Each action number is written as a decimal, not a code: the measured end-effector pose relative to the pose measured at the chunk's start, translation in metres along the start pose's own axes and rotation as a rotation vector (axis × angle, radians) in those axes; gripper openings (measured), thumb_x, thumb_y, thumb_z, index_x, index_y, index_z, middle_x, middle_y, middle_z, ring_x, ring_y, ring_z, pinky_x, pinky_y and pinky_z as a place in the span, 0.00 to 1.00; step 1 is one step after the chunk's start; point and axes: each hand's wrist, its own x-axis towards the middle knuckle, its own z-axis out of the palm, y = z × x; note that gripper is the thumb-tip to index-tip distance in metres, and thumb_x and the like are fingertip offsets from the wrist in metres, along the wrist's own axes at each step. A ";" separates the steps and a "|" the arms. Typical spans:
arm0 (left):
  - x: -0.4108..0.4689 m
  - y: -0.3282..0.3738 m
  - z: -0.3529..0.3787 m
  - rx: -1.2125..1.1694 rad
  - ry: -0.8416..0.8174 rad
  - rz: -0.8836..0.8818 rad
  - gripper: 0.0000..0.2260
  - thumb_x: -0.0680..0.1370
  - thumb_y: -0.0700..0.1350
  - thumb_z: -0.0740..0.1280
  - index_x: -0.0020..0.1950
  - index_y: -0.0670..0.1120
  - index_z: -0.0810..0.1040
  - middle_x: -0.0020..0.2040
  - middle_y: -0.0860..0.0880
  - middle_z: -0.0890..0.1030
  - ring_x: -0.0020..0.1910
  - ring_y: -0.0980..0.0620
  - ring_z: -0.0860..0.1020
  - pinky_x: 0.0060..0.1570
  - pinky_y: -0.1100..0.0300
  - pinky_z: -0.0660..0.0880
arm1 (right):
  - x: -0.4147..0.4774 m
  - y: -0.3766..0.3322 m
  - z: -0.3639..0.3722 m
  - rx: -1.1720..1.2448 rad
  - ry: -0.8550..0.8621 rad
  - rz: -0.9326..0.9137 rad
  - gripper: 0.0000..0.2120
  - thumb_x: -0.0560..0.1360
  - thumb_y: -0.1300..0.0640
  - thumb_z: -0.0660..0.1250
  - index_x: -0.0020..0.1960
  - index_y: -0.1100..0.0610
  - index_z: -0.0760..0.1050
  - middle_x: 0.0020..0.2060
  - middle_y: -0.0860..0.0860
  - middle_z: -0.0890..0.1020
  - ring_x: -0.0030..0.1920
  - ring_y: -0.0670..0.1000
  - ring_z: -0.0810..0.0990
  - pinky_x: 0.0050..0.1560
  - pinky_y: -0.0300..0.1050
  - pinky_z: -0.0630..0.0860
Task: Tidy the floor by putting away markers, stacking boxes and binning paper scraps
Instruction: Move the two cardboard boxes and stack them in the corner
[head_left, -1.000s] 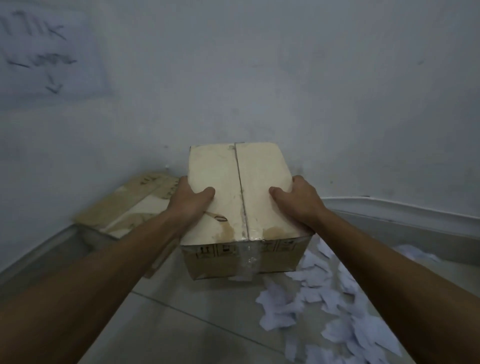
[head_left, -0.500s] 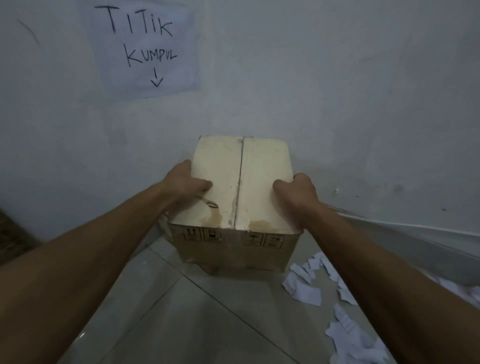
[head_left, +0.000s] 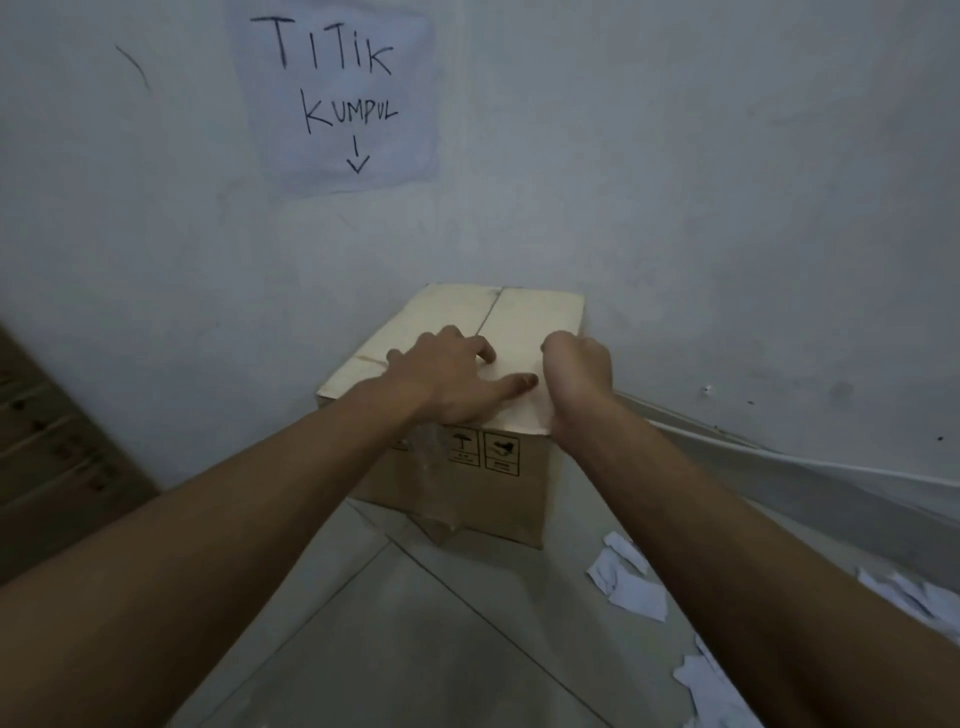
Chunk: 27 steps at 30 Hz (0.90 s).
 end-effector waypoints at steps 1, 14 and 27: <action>-0.004 0.001 -0.001 0.002 -0.043 -0.008 0.45 0.61 0.82 0.52 0.71 0.58 0.69 0.73 0.48 0.68 0.70 0.43 0.67 0.64 0.37 0.65 | -0.002 0.001 0.000 0.010 0.001 -0.008 0.09 0.75 0.60 0.59 0.52 0.60 0.75 0.51 0.58 0.80 0.51 0.59 0.79 0.50 0.52 0.79; -0.033 0.040 0.031 0.091 -0.125 0.098 0.46 0.59 0.76 0.60 0.74 0.60 0.58 0.71 0.47 0.66 0.72 0.39 0.61 0.66 0.28 0.55 | 0.002 0.029 -0.045 -0.047 -0.202 -0.043 0.22 0.77 0.65 0.60 0.69 0.54 0.72 0.63 0.53 0.76 0.55 0.54 0.76 0.41 0.45 0.77; -0.024 -0.022 0.009 -0.103 0.160 0.108 0.29 0.68 0.59 0.66 0.69 0.58 0.74 0.69 0.51 0.76 0.67 0.48 0.73 0.66 0.43 0.69 | -0.005 0.040 -0.031 -0.192 -0.638 -0.273 0.25 0.80 0.60 0.59 0.56 0.27 0.75 0.44 0.22 0.74 0.44 0.32 0.77 0.36 0.30 0.76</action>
